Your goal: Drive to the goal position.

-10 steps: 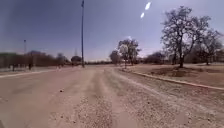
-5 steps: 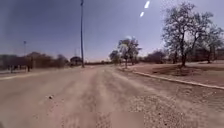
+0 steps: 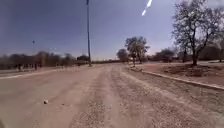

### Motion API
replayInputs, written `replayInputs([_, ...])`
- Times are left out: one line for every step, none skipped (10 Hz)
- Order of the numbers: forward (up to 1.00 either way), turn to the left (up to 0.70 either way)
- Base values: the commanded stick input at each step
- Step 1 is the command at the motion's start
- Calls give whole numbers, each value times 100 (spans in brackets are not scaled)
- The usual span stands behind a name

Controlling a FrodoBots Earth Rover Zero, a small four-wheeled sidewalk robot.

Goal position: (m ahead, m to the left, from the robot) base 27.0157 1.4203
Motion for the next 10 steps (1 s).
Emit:
replayInputs([85, 0])
replayInputs([85, 0])
replayInputs([85, 0])
replayInputs([85, 0])
replayInputs([85, 0])
replayInputs([85, 0])
replayInputs([85, 0])
replayInputs([85, 0])
replayInputs([85, 0])
replayInputs([85, 0])
